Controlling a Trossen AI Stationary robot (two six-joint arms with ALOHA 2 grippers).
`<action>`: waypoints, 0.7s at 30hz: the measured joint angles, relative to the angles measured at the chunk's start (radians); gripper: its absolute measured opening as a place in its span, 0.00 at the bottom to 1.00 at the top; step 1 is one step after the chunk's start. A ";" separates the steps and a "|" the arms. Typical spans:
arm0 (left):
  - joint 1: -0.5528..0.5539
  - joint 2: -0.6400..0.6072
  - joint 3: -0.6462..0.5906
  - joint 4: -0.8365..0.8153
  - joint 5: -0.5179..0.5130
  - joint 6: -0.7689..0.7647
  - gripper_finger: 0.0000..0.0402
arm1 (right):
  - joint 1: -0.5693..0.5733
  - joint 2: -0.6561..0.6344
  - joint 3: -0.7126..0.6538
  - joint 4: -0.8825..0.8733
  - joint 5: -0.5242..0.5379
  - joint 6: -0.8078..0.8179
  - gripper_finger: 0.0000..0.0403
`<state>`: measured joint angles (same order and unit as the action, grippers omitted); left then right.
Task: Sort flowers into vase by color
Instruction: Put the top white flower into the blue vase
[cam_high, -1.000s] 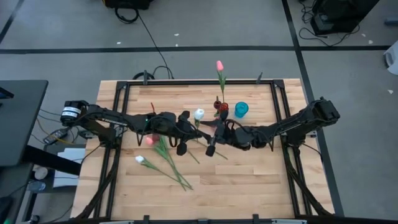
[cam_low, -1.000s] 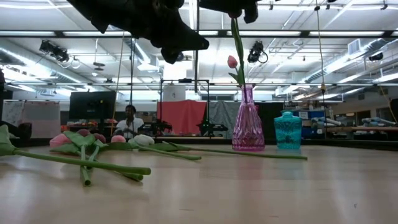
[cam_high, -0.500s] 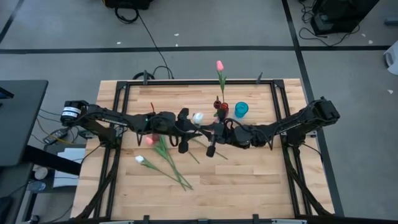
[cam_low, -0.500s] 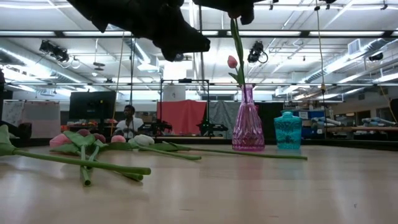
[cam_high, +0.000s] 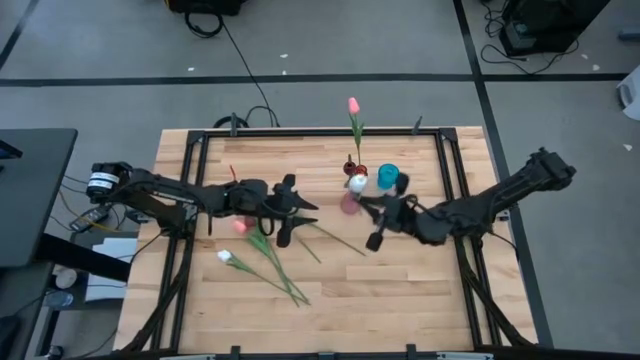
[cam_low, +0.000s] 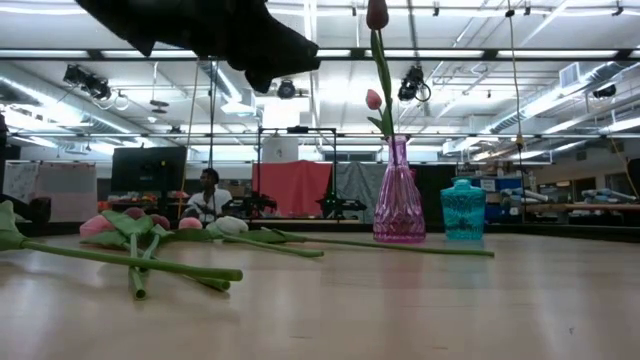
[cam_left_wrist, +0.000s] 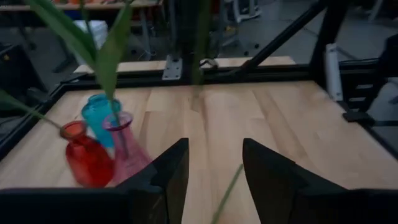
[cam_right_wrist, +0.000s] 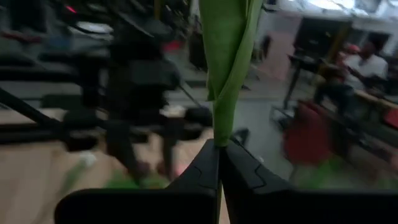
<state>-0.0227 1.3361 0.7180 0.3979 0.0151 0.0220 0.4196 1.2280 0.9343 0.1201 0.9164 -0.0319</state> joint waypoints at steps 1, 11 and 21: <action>0.000 0.000 -0.013 0.013 0.006 -0.002 0.39 | -0.002 -0.022 0.000 -0.046 0.007 0.027 0.04; 0.001 0.000 -0.070 0.051 0.010 -0.015 0.39 | -0.173 -0.185 -0.036 -0.336 0.004 0.142 0.04; 0.003 -0.017 -0.069 0.023 -0.065 0.032 0.39 | -0.411 -0.374 -0.300 -0.091 -0.153 0.036 0.04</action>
<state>-0.0196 1.3189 0.6491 0.4209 -0.0500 0.0539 0.0083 0.8543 0.6339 0.0291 0.7630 0.0043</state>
